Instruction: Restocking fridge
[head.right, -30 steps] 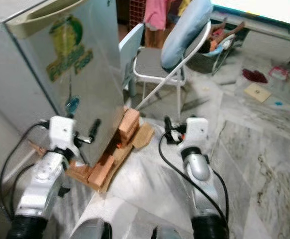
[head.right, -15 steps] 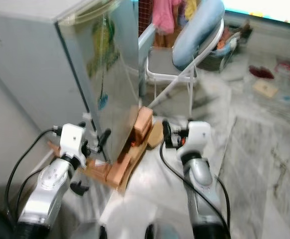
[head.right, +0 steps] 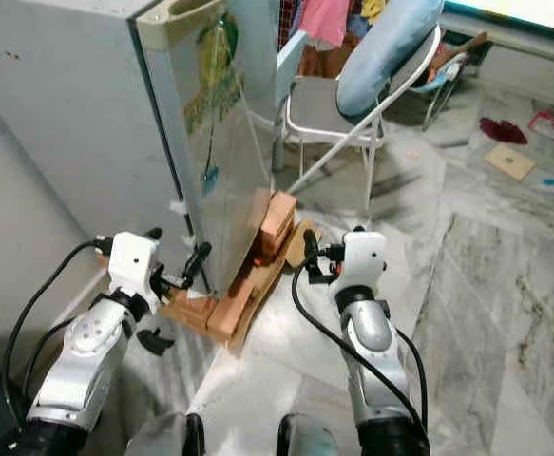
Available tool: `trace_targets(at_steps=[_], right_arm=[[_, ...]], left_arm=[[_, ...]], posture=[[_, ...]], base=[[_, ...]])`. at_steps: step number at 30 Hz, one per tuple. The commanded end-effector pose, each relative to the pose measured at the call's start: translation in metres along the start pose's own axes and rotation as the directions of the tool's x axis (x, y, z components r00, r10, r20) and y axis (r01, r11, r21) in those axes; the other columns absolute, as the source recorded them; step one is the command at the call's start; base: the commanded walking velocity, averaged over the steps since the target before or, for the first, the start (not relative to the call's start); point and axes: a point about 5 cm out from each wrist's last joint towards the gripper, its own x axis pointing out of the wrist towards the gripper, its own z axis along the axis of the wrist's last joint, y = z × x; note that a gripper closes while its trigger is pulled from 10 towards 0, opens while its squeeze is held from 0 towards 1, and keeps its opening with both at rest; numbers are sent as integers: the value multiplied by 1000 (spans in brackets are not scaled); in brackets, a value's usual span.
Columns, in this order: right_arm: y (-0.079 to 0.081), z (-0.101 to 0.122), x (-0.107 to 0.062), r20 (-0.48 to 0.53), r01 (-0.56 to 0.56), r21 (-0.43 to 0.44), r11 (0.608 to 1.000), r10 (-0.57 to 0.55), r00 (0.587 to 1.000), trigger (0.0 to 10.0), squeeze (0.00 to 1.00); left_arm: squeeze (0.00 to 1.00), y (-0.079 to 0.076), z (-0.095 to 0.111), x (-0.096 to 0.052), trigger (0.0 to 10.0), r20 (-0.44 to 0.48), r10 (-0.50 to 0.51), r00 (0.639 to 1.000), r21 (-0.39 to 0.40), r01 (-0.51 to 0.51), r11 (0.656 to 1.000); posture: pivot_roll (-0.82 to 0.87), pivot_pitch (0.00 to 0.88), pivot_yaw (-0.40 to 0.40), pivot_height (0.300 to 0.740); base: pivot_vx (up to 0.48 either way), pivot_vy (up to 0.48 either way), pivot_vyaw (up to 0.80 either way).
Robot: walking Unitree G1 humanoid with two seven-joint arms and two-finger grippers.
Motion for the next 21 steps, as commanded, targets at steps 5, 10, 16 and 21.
trace_targets(at_steps=[5,10,16,21], right_arm=[[-3,5,-2,22,-35,38,999,34,999,10000,0],[-1,5,-2,13,-46,47,998,46,999,10000,0],[0,4,-4,18,-63,47,997,62,998,10000,0],[-5,0,-16,4,-28,40,999,27,1000,10000,0]], left_arm=[[0,-1,6,0,10000,31,-5,1000,0,5,1000],[0,-1,6,0,10000,32,-4,999,-3,4,1000],[0,1,6,0,10000,34,10,999,-3,-10,1000],[0,9,6,-6,10000,46,70,996,-20,-69,997]], posture=[[38,82,-57,740],[36,82,-60,740],[33,90,-61,740],[30,87,-59,740]], base=[[302,0,0],[302,0,-268],[262,0,-417],[0,0,0]])
